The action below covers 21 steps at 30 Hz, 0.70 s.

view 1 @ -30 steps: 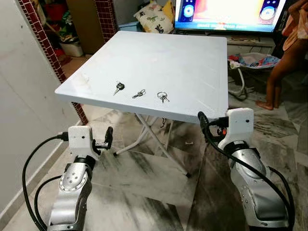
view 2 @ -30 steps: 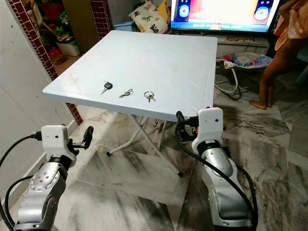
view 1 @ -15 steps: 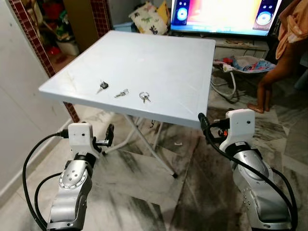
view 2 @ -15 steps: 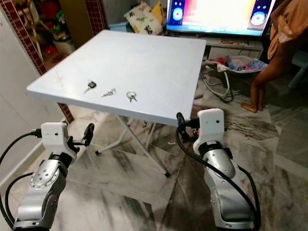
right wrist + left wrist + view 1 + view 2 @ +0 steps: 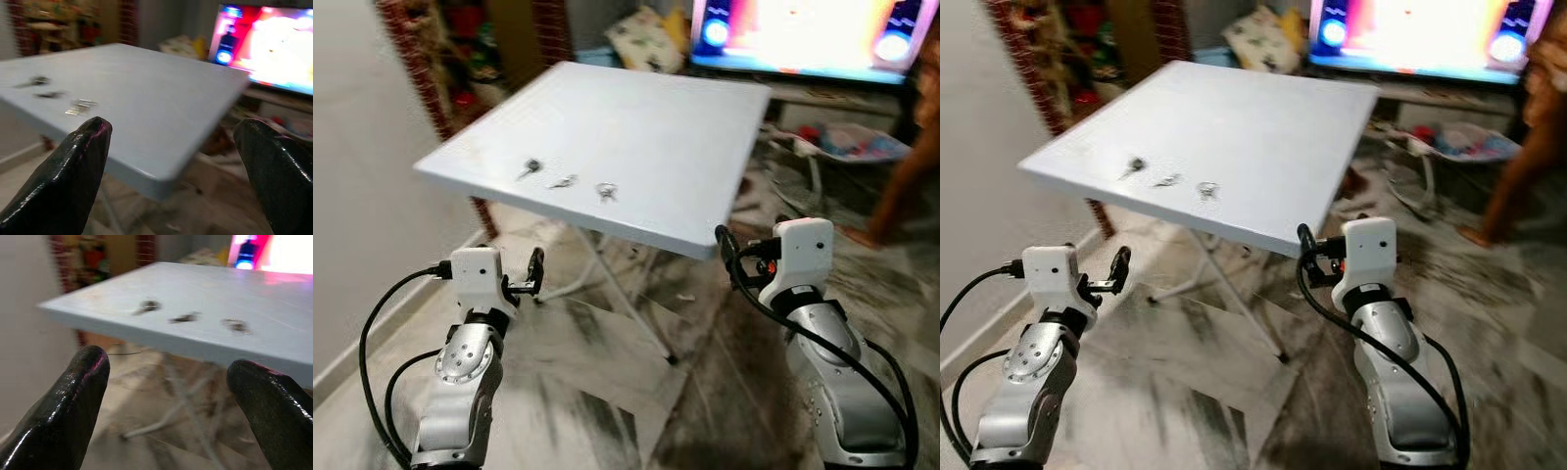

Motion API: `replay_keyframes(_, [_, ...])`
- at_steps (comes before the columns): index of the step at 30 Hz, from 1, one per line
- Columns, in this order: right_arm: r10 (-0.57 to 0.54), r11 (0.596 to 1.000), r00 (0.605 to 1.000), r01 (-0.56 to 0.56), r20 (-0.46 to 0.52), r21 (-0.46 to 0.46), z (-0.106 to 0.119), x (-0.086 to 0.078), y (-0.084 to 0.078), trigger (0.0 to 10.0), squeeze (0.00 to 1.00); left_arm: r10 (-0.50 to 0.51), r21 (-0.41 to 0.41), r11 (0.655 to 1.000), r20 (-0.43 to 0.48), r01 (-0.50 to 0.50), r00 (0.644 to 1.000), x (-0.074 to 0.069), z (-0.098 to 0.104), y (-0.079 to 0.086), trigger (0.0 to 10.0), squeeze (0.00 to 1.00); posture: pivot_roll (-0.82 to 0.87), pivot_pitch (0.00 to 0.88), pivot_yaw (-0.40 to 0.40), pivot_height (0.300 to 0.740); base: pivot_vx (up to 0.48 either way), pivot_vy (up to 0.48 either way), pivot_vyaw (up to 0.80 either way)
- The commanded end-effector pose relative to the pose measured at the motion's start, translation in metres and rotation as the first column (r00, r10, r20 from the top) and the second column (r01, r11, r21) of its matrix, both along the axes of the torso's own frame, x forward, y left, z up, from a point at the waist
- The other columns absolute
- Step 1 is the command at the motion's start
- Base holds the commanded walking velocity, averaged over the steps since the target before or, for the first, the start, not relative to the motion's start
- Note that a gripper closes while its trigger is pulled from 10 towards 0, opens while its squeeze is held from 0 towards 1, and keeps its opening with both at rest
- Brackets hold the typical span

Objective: Hang keys on a hook

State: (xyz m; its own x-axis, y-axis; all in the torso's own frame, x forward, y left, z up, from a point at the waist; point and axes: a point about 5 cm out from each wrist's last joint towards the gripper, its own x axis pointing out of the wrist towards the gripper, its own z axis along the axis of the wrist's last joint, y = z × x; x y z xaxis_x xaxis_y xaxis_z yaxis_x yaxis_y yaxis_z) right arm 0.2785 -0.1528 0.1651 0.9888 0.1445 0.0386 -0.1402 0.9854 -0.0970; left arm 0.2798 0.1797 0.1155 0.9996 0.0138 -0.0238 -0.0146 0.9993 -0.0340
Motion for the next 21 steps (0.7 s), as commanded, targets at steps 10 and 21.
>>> replay_keyframes(10, [0.031,0.999,0.999,-0.031,0.028,0.018,0.0063,0.0019,0.0101,10.0,0.0,0.036,0.022,0.999,-0.012,-0.036,0.999,-0.0012,-0.0027,0.0083,10.0,0.0,-0.07,0.009,0.056,0.74,0.0,0.0,0.48])
replay_keyframes(21, [0.027,0.999,0.999,-0.028,0.03,0.023,0.0065,0.0019,0.0109,10.0,0.0,0.007,0.0,1.0,-0.013,-0.007,1.0,-0.0023,-0.0031,0.007,10.0,0.0,-0.07,0.012,0.057,0.74,0.0,0.0,0.0])
